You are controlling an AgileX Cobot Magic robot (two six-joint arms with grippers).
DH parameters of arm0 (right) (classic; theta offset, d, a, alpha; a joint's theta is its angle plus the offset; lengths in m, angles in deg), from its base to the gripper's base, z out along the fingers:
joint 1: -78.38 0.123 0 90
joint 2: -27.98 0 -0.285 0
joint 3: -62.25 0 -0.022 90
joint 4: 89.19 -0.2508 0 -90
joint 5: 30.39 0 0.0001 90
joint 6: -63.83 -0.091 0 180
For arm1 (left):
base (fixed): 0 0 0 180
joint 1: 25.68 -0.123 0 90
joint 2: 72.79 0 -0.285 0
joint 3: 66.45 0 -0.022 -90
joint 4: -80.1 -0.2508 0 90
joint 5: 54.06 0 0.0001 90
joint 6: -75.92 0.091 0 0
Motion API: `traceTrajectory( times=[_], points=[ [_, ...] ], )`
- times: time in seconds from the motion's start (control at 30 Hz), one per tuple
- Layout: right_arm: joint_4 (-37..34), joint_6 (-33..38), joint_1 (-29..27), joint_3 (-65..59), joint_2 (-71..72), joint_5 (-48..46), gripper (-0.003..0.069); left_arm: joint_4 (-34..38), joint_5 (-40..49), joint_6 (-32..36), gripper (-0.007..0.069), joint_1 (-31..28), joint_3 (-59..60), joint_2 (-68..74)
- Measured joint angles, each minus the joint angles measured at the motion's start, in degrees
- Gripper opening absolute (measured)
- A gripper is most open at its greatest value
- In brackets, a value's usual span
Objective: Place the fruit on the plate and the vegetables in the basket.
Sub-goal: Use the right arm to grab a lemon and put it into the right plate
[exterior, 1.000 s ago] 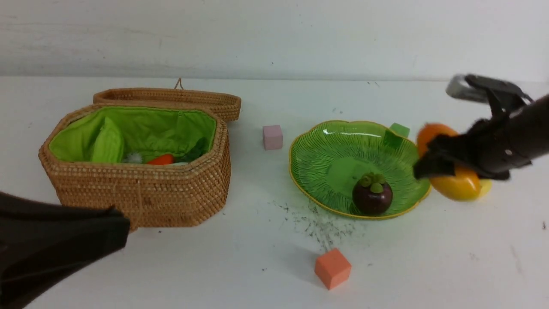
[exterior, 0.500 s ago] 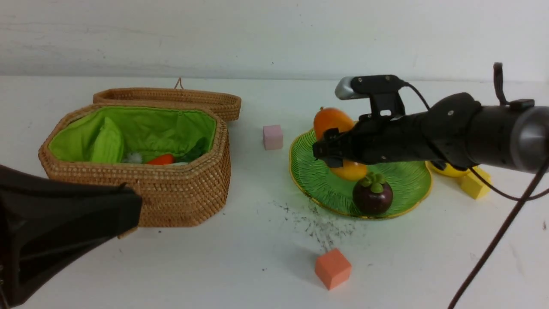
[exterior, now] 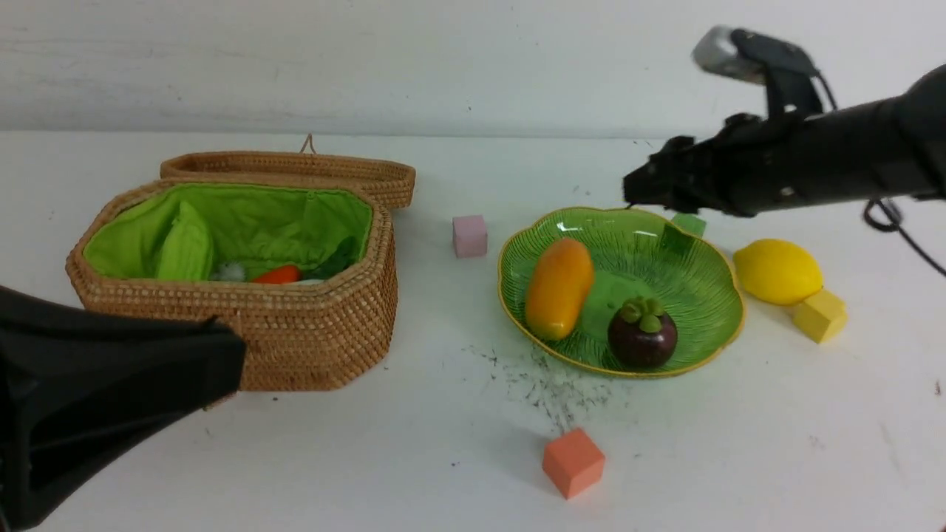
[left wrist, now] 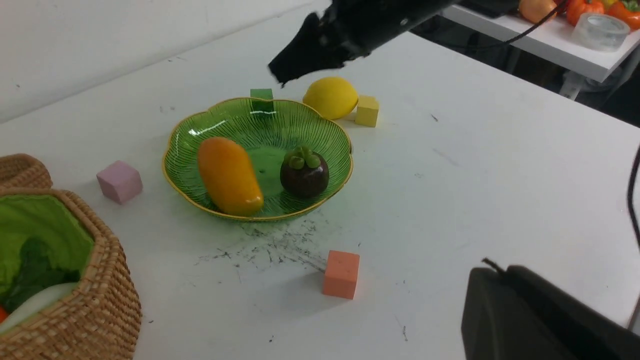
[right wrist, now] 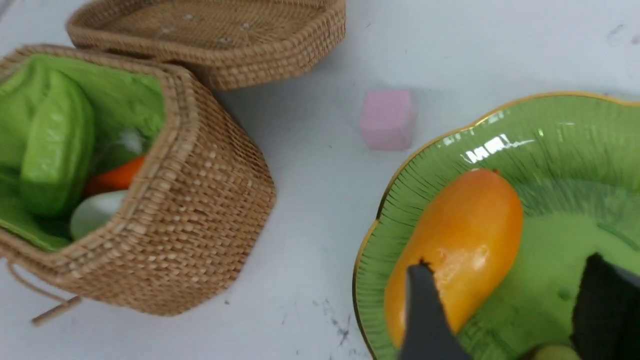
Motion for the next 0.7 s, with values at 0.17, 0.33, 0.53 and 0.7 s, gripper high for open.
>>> traceTrajectory(
  times=[0.17,0.33,0.53,0.7],
  points=[
    [23.8,-17.1,-8.5,9.0,0.4,-19.5,0.0087,0.1,-0.3,0.0,-0.0006,0.0,0.0,0.0],
    [39.0,-26.3,-10.0,14.5,-5.2,-23.3,0.0097,0.1,-0.1,0.0,-0.0006,0.0,0.0,0.0],
    [47.3,-14.7,-10.0,19.3,-15.5,-18.5,0.0402,0.1,0.7,0.0,-0.0006,0.0,0.0,0.0],
    [46.4,-8.3,-10.9,22.1,-22.1,-12.9,0.0650,0.1,2.5,0.0,-0.0006,0.0,0.0,0.0]
  ],
)
